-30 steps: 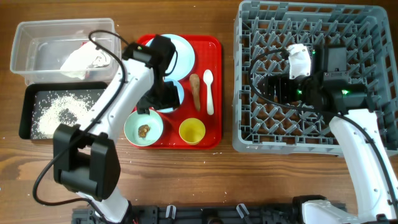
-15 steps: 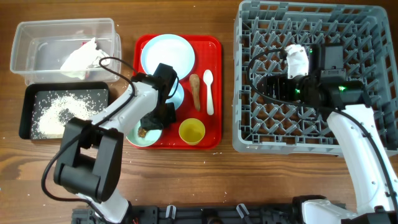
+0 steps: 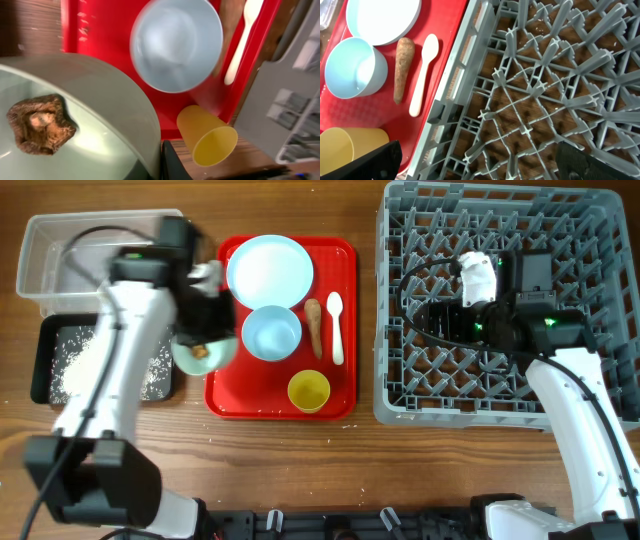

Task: Sort waste into correct bins and load items into the dishwasher rack
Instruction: 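Tip the food scrap from the green bowl onto the black tray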

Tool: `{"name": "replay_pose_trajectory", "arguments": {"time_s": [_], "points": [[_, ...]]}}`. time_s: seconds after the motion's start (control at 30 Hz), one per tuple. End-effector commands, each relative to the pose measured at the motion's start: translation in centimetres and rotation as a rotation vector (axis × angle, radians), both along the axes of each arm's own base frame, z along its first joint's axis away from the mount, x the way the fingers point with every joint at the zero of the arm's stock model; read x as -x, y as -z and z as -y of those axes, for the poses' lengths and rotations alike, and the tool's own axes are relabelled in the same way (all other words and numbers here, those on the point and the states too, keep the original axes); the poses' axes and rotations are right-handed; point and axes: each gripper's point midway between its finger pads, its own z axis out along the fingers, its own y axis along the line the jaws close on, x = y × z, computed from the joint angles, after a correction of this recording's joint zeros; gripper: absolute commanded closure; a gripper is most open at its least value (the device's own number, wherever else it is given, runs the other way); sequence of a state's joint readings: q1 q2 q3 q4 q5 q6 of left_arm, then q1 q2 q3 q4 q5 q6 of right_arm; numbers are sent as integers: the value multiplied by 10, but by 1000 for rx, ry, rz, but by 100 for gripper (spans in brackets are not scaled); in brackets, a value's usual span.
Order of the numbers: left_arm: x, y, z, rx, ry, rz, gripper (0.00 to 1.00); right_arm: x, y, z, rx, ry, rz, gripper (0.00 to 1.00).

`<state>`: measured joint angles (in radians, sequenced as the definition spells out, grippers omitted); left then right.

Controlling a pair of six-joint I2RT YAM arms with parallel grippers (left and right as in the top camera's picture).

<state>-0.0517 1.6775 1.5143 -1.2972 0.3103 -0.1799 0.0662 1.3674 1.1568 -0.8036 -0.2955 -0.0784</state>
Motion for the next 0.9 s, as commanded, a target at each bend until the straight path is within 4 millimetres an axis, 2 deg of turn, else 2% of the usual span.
{"name": "replay_pose_trajectory", "arguments": {"time_s": [0.0, 0.13, 0.23, 0.3, 0.37, 0.43, 0.53, 0.77, 0.87], "points": [[-13, -19, -41, 235, 16, 124, 96, -4, -7, -3, -23, 0, 12, 0], [-26, -41, -103, 510, -108, 329, 96, -5, -7, -3, -23, 0, 15, 0], [-30, -44, -141, 632, -226, 400, 96, -5, -7, -3, -23, 0, 14, 0], [-33, -38, -173, 749, -339, 443, 96, -4, -7, -3, -23, 0, 12, 0], [-35, -33, -191, 860, -428, 458, 96, -4, -7, -3, -31, 14, 7, 0], [-37, -31, -201, 976, -509, 452, 96, -4, -7, -3, -32, 15, 8, 0], [-40, -28, -205, 1040, -546, 448, 96, -4, -7, -3, -32, 15, 7, 0], [-46, -51, -209, 1159, -573, 522, 96, -4, -7, -3, -32, 15, 6, 0], [-46, -52, -209, 1172, -587, 507, 96, -4, -7, -3, -32, 15, 6, 0]]}}
